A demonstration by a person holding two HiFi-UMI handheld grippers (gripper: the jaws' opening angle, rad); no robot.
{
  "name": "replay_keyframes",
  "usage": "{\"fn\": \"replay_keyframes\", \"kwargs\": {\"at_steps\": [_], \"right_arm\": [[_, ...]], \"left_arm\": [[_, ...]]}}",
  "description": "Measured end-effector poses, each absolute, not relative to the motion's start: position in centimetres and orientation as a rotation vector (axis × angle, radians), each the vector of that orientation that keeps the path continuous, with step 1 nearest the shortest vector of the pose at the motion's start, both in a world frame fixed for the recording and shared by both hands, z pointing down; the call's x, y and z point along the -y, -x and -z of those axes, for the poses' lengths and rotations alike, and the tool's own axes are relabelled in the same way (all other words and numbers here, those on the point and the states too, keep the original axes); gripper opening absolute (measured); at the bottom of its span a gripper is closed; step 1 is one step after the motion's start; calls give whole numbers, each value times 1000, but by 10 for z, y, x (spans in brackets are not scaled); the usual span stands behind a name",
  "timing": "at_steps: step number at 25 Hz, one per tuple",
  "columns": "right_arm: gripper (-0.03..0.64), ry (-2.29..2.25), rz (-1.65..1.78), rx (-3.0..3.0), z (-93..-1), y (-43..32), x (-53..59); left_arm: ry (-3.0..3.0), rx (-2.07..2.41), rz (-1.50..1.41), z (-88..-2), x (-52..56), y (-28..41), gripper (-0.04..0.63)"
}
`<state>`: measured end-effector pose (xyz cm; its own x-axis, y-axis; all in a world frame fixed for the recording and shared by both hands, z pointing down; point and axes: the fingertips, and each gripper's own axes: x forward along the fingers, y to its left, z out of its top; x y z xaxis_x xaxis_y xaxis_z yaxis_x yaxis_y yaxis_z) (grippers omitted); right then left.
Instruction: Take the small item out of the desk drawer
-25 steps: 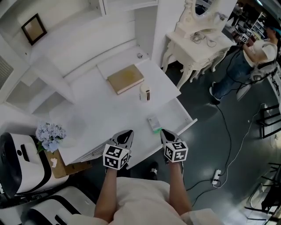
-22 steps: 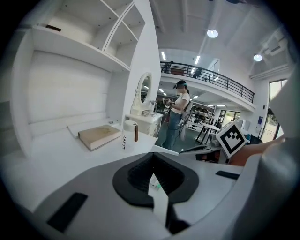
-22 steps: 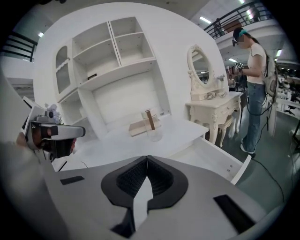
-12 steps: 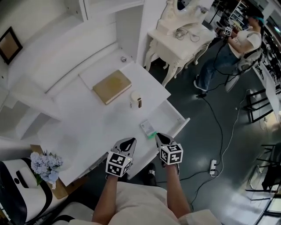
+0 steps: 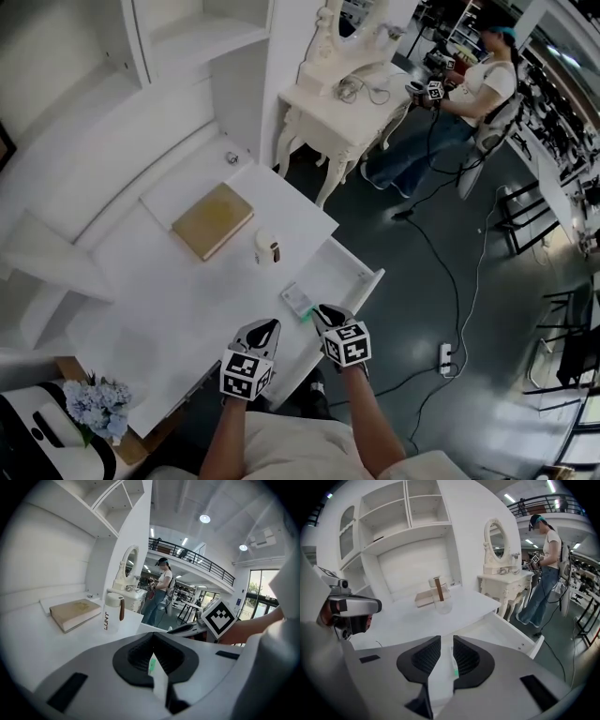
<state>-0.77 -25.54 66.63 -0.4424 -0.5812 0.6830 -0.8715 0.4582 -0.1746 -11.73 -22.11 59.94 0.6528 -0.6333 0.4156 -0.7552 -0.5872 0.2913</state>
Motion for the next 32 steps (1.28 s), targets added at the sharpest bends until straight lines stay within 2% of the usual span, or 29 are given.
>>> {"fn": "replay_keyframes", "kwargs": {"at_steps": [9,18,23,32], "right_arm": [[195,-1107,-684,2137,-693,14,258],[252,-1002,-666,2094,-738,28,271],[332,-1017,-682,2039,-771,28,285],[359,-938,-698,1952,-829,38,310]], "left_arm": [[-2408,1113,-378,-612,215,116,17],[-2367,1125,-400,-632,203,122,17],[-2356,1107,-410,-644,197,124,17],[-2358,1139,-404,-636,206,134,17]]}}
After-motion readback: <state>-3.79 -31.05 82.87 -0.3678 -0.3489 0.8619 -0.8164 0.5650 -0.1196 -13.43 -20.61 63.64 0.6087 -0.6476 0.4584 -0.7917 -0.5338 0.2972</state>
